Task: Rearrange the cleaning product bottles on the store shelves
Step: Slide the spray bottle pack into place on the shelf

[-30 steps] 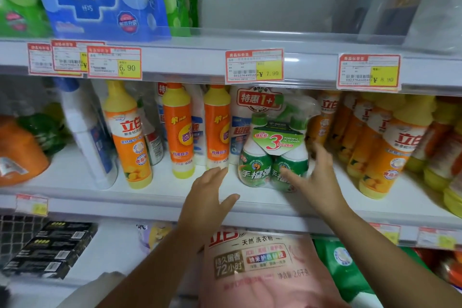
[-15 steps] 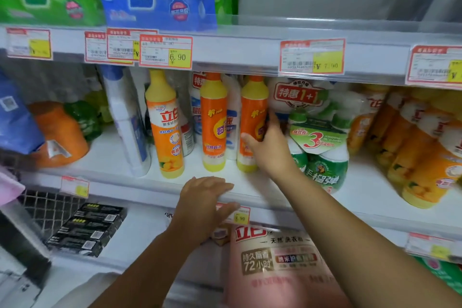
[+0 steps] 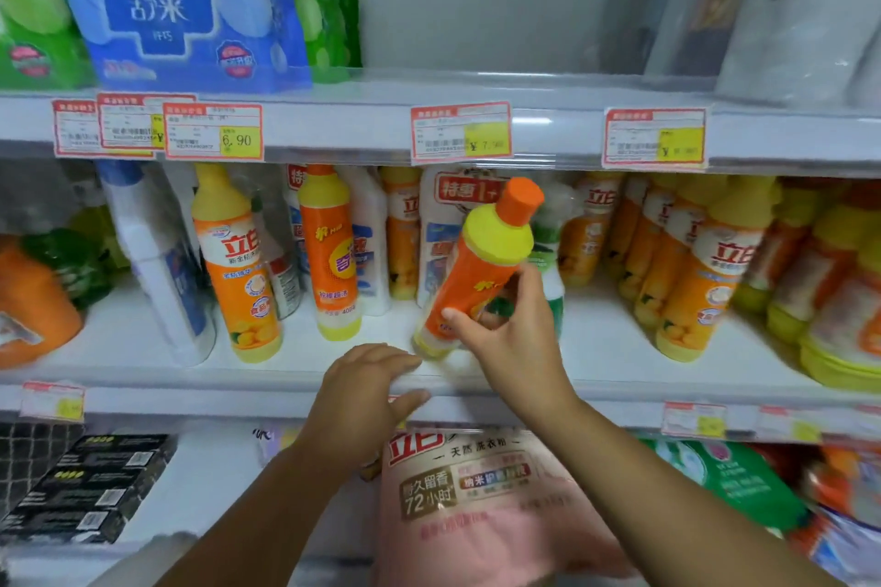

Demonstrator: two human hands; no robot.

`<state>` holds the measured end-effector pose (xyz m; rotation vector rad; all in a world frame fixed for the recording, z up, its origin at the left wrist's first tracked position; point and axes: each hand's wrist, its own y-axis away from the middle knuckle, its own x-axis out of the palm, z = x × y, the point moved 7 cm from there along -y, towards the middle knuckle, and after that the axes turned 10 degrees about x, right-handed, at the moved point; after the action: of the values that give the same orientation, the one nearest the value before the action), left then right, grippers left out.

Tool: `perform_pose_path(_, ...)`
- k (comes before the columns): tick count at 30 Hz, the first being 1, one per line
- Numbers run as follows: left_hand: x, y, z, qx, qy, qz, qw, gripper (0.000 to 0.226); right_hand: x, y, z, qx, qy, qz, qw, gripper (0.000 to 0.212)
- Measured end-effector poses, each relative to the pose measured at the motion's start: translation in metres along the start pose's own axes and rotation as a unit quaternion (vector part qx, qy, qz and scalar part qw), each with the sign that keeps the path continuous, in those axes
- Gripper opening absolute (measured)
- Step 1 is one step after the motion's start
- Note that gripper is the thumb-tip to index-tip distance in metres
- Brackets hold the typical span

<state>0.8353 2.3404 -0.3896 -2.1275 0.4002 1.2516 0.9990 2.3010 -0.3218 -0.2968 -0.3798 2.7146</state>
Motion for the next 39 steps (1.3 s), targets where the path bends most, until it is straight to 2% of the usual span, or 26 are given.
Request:
perform_pose_path(5,0.018,-0.015,-0.039,0.031,0.008,0.014,0.999,0.055,-0.083,0.018,0.01,-0.014,-0.009,-0.09,0.996,0.065)
perform_pose_path(11,0.047,-0.037,-0.087,0.063,0.019,0.033,0.997,0.054,-0.182,0.024,0.0,-0.013,0.078,-0.223,0.972,0.067)
perform_pose_path(16,0.066,-0.048,-0.107,0.062,0.044,0.041,0.996,0.043,-0.241,0.036,-0.015,0.004,0.11,-0.281,0.953,0.067)
perform_pose_path(22,0.078,-0.06,-0.121,0.078,0.054,0.046,0.994,0.042,-0.281,0.025,-0.027,0.026,0.156,-0.318,0.935,0.064)
perform_pose_path(28,0.084,-0.066,-0.124,0.079,0.059,0.038,0.994,0.037,-0.297,-0.01,-0.06,0.07,0.195,-0.321,0.924,0.065)
perform_pose_path(39,0.088,-0.073,-0.116,0.071,0.066,0.017,0.995,0.033,-0.295,-0.045,-0.092,0.087,0.155,-0.28,0.943,0.068)
